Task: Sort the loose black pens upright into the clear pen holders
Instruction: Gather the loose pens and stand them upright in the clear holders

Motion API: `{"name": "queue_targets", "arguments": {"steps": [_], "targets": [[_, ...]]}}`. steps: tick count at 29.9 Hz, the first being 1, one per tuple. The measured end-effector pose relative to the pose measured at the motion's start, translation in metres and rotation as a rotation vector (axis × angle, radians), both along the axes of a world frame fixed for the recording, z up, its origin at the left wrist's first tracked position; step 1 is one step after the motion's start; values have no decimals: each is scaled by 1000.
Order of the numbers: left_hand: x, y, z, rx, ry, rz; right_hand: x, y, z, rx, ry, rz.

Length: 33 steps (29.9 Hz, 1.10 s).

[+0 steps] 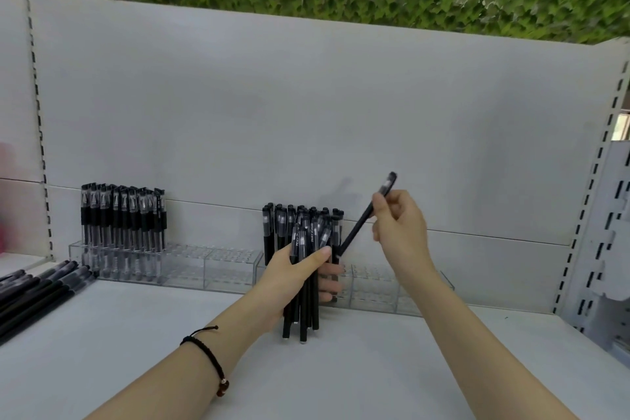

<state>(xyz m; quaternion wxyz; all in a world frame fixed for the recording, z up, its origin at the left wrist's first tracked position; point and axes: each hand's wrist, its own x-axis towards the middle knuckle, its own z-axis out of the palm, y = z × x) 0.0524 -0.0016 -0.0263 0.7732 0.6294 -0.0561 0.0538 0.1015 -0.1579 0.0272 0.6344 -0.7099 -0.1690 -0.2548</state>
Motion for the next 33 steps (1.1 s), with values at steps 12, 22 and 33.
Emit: {"name": "queue_targets", "arguments": {"steps": [12, 22, 33], "targets": [[-1, 0, 2, 150, -53, 86, 15, -1, -23, -400, -135, -188], [1, 4, 5, 143, -72, 114, 7, 0, -24, -518, -1, -280], [0, -1, 3, -65, -95, 27, -12, 4, -5, -208, 112, 330]]}}
